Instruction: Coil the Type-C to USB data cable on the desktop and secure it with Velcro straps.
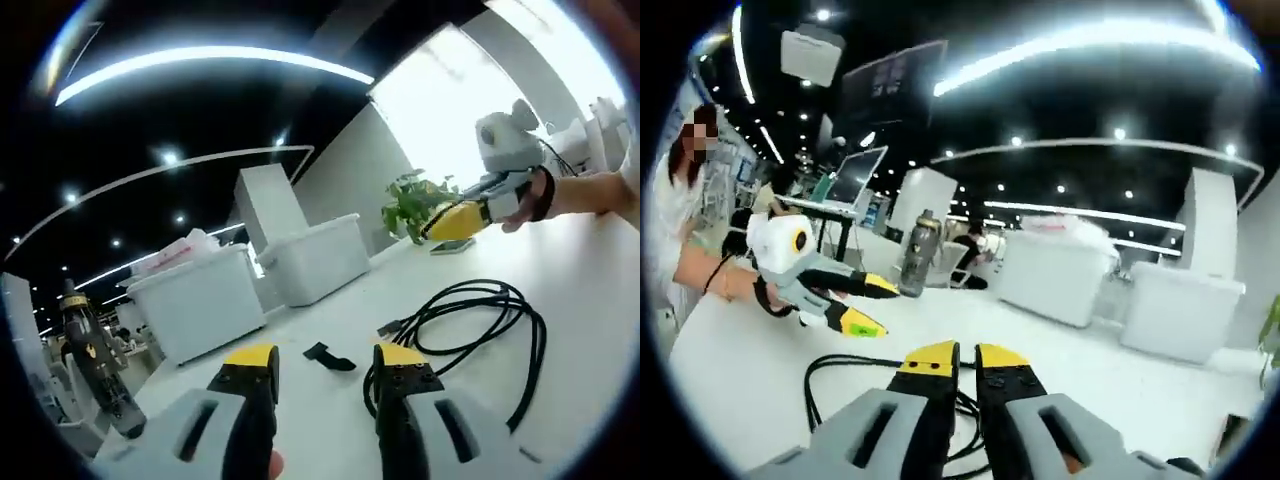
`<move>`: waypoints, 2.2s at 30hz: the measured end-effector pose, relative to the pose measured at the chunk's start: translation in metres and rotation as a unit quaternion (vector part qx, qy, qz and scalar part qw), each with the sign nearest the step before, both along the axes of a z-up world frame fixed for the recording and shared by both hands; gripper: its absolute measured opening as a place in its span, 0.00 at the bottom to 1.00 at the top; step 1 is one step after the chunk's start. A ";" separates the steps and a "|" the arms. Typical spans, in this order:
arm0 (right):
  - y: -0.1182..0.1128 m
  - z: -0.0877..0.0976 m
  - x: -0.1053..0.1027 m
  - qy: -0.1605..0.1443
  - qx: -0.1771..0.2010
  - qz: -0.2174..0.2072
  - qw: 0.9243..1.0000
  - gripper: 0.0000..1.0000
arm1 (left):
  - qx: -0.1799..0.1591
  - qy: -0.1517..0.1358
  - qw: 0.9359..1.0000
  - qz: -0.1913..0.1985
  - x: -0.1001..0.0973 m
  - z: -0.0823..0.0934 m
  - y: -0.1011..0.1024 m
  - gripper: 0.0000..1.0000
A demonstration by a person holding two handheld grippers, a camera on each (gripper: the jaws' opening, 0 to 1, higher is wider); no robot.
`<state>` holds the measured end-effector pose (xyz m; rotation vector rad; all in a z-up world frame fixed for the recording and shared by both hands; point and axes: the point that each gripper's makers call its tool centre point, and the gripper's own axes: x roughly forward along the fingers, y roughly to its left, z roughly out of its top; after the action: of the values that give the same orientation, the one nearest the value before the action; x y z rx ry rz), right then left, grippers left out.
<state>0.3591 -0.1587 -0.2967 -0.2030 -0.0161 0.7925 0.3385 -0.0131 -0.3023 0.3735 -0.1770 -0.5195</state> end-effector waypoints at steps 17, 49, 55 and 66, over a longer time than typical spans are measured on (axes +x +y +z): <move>-0.010 -0.019 0.016 0.022 -0.037 -0.034 0.998 0.03 | -0.058 0.006 0.998 -0.002 -0.001 0.010 0.007 0.39; 0.017 -0.028 -0.010 0.129 0.063 0.063 0.988 0.11 | -0.072 -0.092 0.993 -0.010 -0.030 0.066 0.017 0.04; 0.037 -0.070 -0.015 0.152 -0.029 0.063 0.986 0.16 | -0.064 -0.102 0.993 -0.018 -0.034 0.069 0.012 0.04; 0.049 -0.077 -0.020 0.182 -0.056 0.051 0.980 0.14 | -0.064 -0.118 0.990 -0.033 -0.045 0.078 0.003 0.04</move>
<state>0.3391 -0.1095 -0.3740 -0.1609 0.3672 0.9243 0.2937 -0.0101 -0.2243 0.3044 -0.4510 -0.5253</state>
